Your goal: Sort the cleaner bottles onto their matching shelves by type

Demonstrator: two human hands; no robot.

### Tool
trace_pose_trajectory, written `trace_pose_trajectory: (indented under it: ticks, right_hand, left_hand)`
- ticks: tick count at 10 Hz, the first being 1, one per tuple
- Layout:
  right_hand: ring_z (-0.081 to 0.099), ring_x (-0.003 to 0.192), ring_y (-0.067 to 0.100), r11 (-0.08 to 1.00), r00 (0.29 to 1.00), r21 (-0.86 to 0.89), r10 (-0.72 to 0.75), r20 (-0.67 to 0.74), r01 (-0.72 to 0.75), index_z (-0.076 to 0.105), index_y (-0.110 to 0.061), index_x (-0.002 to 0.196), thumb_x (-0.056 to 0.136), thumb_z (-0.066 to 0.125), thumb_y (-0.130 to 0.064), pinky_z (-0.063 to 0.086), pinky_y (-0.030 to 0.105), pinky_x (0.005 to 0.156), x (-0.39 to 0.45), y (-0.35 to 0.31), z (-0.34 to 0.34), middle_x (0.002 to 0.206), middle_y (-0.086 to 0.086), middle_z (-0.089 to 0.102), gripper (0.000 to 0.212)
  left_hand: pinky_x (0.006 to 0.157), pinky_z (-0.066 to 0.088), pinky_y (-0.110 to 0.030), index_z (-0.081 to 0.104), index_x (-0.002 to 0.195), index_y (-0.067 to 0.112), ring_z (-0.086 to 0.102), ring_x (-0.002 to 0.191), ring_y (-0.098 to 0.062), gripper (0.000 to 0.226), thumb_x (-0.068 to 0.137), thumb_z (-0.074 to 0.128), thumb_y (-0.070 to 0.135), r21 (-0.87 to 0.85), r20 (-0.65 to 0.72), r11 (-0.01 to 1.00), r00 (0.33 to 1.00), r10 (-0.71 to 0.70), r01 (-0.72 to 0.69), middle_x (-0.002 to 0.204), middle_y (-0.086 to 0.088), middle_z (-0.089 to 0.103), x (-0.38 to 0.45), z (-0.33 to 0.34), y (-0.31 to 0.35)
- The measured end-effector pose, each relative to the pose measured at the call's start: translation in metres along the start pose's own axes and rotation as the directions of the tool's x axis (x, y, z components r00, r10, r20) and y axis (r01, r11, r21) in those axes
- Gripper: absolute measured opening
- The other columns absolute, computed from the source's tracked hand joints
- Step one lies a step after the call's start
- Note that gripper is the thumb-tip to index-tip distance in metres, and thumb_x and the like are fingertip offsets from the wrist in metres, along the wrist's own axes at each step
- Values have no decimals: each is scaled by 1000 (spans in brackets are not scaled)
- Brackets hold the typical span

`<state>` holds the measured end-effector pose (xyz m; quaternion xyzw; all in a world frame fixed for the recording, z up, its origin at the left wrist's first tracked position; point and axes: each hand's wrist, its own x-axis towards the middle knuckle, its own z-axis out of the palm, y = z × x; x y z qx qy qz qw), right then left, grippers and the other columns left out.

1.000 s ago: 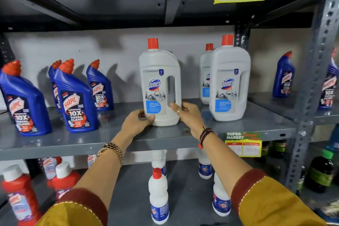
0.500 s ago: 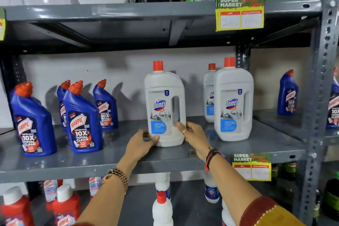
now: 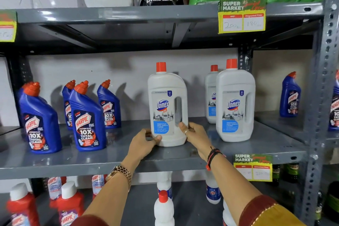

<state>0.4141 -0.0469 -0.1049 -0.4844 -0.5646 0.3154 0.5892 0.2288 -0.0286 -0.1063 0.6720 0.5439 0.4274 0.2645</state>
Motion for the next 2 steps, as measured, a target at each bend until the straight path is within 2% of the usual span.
trace_pose_trajectory:
  ticks: [1,2]
  right_hand:
    - [59,104,15,992,999,124,1,42,-6,61,-8,111,87,58,-30,48,29,92,-4,-7,-1,108,4,68,33]
    - [53,115,16,996,989,45,-70,-128,76,50,-8,126,89,54,-32,39,26,97,-8,-15,-3,114,0,63,44]
  left_hand:
    - [93,41,-29,47,121,13,54,114,-19,46,83,61,34,21,16,998,998,58,-58,130,-6,57,-5,1,1]
    - [103,41,-33,40,130,13,51,122,-22,53,85,57,35,2,-65,993,991,118,-118,139,-8,50,-13,-3,6]
